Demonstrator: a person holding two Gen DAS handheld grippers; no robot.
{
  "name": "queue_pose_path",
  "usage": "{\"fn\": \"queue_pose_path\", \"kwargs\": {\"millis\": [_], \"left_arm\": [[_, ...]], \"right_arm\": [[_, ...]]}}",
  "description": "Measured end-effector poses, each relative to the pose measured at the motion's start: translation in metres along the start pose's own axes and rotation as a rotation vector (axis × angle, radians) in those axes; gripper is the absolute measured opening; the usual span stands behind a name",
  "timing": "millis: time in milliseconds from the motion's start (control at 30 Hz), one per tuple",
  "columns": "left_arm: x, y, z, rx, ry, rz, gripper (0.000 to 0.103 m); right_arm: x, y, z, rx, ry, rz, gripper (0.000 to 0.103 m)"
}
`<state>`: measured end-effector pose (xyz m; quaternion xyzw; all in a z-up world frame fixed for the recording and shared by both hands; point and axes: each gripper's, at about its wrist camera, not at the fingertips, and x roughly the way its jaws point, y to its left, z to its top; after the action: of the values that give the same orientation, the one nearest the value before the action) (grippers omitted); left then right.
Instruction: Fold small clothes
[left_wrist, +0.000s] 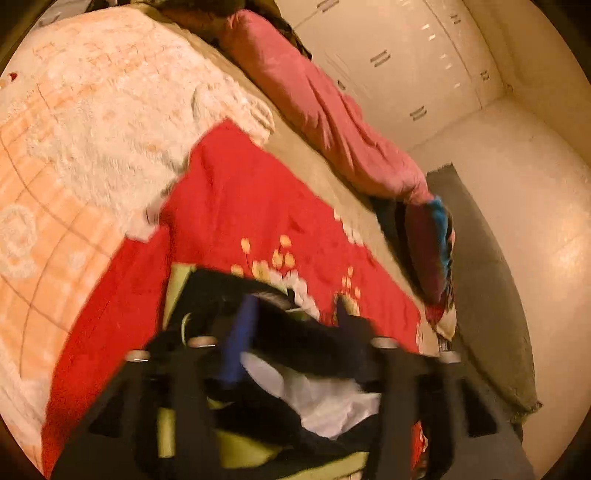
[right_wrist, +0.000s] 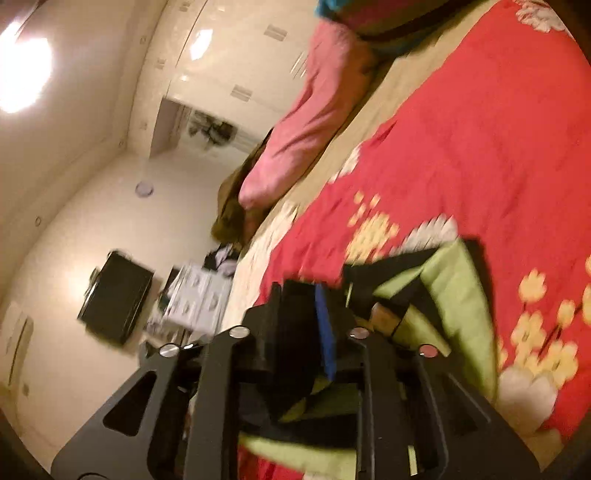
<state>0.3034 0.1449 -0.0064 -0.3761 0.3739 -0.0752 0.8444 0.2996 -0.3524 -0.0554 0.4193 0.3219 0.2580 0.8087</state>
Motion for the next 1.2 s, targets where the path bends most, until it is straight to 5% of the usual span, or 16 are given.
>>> {"fn": "queue_pose_path", "kwargs": {"millis": [133,267,400,667,967,1033,1067,1100,1167,1200], "left_arm": [[-0.019,0.004,0.002,0.04,-0.021,-0.016,0.065],[-0.029,0.019,-0.011,0.084,0.009,0.076,0.066],[-0.028,0.032,-0.026,0.136,0.053,0.143,0.066],[-0.002,0.018,-0.038,0.371,0.127,0.218,0.075],[0.044,0.014,-0.034,0.403,0.211,0.272,0.074],[0.051,0.013,-0.039,0.405,0.22,0.302,0.048],[0.052,0.011,-0.041,0.411,0.219,0.315,0.04],[0.051,0.009,-0.043,0.417,0.209,0.324,0.026],[0.045,0.006,-0.041,0.402,0.181,0.313,0.014],[0.041,0.005,-0.038,0.383,0.168,0.298,0.011]], "right_arm": [[-0.005,-0.004,0.0,-0.153,0.012,-0.1,0.039],[0.007,0.019,-0.01,-0.427,0.084,-0.257,0.053],[0.023,0.024,-0.022,-0.551,0.149,-0.31,0.063],[0.053,0.012,-0.032,-0.596,0.187,-0.398,0.065],[0.059,0.0,-0.021,-0.506,0.157,-0.432,0.065],[0.061,-0.003,-0.02,-0.496,0.166,-0.433,0.065],[0.064,-0.005,-0.02,-0.491,0.178,-0.433,0.064],[0.066,-0.007,-0.02,-0.484,0.188,-0.428,0.048],[0.065,-0.015,-0.017,-0.421,0.194,-0.388,0.009],[0.062,-0.018,-0.015,-0.377,0.181,-0.373,0.007]]}}
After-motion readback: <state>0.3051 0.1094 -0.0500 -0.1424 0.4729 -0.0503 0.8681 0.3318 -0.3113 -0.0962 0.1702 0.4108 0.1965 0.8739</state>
